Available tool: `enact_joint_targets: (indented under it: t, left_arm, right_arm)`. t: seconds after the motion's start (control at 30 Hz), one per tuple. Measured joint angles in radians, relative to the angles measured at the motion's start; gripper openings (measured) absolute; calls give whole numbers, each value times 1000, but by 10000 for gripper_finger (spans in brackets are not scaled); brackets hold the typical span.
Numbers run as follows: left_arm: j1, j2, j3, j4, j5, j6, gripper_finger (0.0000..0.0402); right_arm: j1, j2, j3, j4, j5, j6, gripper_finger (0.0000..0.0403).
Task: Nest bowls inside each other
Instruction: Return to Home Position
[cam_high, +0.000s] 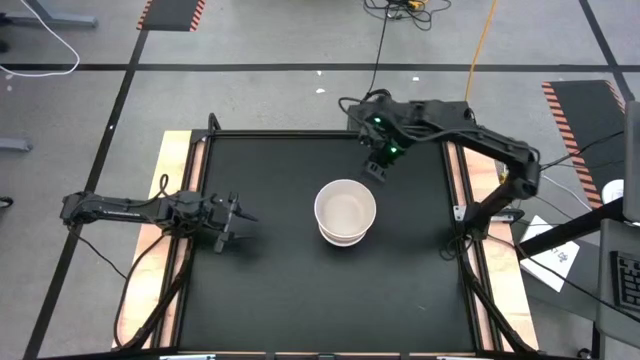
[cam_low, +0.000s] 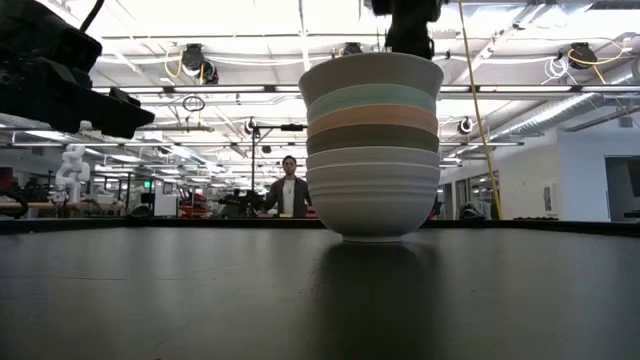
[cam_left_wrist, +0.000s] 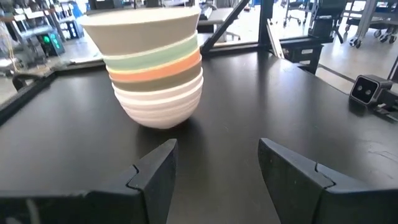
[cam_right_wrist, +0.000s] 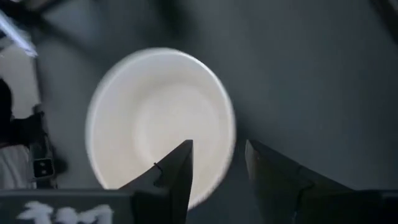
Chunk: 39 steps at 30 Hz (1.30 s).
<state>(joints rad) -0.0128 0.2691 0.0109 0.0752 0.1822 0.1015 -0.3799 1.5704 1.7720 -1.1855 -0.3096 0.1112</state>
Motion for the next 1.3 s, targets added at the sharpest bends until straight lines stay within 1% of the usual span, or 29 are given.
enact_joint_targets:
  t: [0.13, 0.23, 0.33, 0.47, 0.5, 0.6, 0.67, 0.73, 0.8, 0.97, 1.2, 1.3]
  left_arm:
    - [0, 0, 0, 40, 1, 10, 225]
    - [0, 0, 0, 71, 11, 29, 225]
    - [0, 0, 0, 101, -3, 53, 225]
    - [0, 0, 0, 128, -18, 57, 225]
    - [0, 0, 0, 127, -20, 60, 225]
    - [0, 0, 0, 113, -38, 79, 225]
    - [0, 0, 0, 113, -69, 85, 225]
    - [0, 0, 0, 113, -96, 86, 225]
    - [0, 0, 0, 114, -114, 87, 225]
    - [0, 0, 0, 129, -135, 87, 225]
    - [0, 0, 0, 137, -135, 74, 225]
    - [0, 0, 0, 132, -135, 58, 225]
  right_arm:
    - [51, -117, -100, 152, -2, -2, 141]
    - [89, -212, -216, 251, -3, -6, 141]
    - [121, -323, -372, 354, 6, -52, 141]
    - [143, -486, -618, 539, 128, -72, 141]
    - [145, -529, -684, 592, 139, -71, 141]
    - [146, -650, -865, 745, 145, -67, 141]
    - [147, -724, -971, 851, 135, -40, 141]
    - [146, -788, -1061, 942, 129, -25, 141]
    - [146, -838, -1128, 998, 128, -27, 141]
    - [146, -900, -1255, 1089, 130, -59, 141]
    - [146, -907, -1427, 1353, 130, -83, 141]
    - [146, -915, -1488, 1431, 131, -112, 141]
